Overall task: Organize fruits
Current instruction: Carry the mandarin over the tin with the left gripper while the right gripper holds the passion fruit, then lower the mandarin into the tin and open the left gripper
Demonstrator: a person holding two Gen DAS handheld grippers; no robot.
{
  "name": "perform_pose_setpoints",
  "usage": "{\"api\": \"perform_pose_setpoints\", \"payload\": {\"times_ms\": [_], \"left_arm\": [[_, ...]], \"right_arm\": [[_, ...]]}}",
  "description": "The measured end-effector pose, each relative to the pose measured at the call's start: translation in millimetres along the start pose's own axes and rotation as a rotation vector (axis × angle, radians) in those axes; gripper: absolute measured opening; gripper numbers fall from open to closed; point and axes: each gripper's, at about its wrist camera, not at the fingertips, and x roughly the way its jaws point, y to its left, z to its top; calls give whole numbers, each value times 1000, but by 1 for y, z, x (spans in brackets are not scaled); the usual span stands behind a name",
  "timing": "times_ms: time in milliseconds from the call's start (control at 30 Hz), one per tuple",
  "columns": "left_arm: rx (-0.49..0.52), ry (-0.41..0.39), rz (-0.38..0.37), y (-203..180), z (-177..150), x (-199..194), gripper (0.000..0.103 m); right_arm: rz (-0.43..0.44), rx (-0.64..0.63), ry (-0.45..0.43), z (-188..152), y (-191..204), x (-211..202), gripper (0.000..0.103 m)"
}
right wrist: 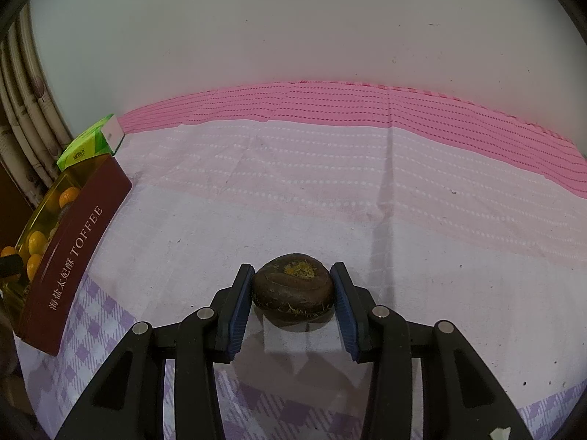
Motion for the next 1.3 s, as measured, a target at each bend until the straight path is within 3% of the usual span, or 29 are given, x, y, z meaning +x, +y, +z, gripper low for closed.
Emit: {"api": "perform_pose_setpoints", "payload": {"times_ms": [933, 1300], "left_arm": [[46, 53, 33, -5, -6, 20, 39], [59, 34, 54, -4, -6, 16, 40]], "right_arm": [[1, 0, 3, 1, 0, 0, 40], [0, -1, 5, 1, 1, 0, 41]]}}
